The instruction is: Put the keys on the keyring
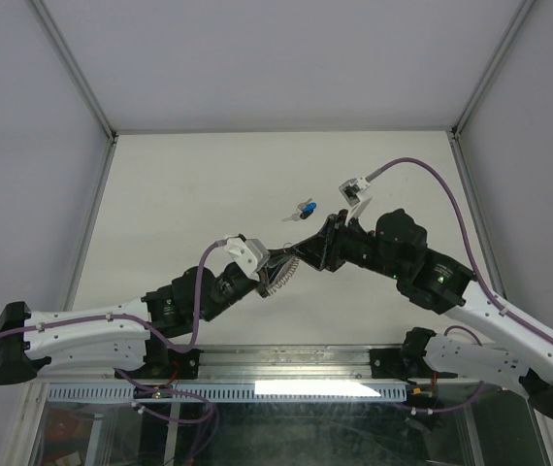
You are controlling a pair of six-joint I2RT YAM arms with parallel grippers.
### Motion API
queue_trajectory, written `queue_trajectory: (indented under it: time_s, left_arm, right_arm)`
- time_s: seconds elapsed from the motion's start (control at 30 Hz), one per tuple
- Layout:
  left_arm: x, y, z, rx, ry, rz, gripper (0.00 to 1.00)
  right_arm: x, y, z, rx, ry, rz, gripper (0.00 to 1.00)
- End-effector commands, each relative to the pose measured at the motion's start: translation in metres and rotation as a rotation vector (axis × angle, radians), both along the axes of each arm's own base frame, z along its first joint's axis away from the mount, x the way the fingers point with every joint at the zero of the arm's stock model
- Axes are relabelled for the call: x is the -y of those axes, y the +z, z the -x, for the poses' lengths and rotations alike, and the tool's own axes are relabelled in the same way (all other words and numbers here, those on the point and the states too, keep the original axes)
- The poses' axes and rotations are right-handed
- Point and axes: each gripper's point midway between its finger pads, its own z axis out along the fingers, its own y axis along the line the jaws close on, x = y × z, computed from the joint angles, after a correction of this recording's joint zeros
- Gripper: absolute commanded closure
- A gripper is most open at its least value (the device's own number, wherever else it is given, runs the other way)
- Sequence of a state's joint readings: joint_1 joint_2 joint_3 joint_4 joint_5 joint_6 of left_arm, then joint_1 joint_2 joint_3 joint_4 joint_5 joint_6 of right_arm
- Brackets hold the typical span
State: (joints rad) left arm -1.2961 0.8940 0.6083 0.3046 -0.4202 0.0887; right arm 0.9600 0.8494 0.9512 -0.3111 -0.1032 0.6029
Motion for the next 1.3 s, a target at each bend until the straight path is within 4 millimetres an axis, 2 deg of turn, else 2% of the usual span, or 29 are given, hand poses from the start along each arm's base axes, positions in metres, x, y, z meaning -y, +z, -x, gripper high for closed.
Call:
queue_trajectory:
  time_s: [0.0,0.27,0.53,0.63,0.8,1.03,1.27]
  left_arm:
    - [-0.001,0.021,0.004,0.013,-0.012,0.076,1.00]
    - [0.001,0.020,0.003,0.014,-0.013,0.072,1.00]
    - [0.002,0.020,0.003,0.014,-0.016,0.070,1.00]
    - [0.003,0.020,0.003,0.014,-0.016,0.066,1.00]
    - [0.004,0.016,0.003,0.016,-0.020,0.044,1.00]
    - [0.008,0.003,0.004,0.043,-0.040,-0.058,1.00]
    - [0.010,-0.007,0.005,0.084,-0.069,-0.163,1.00]
  right_arm:
    - [0.001,0.020,-0.008,0.060,-0.036,-0.030,0.67]
    - [-0.004,0.025,-0.007,0.070,-0.014,-0.052,0.67]
    - [-0.010,0.024,-0.004,0.069,0.019,-0.057,0.77]
    - [-0.011,0.023,-0.004,0.069,0.022,-0.051,0.83]
    - [-0.007,0.024,-0.006,0.083,0.010,-0.024,1.00]
    - [0.000,0.031,-0.006,0.105,0.015,0.051,1.00]
    - [0.000,0.025,0.001,0.084,0.070,0.143,1.00]
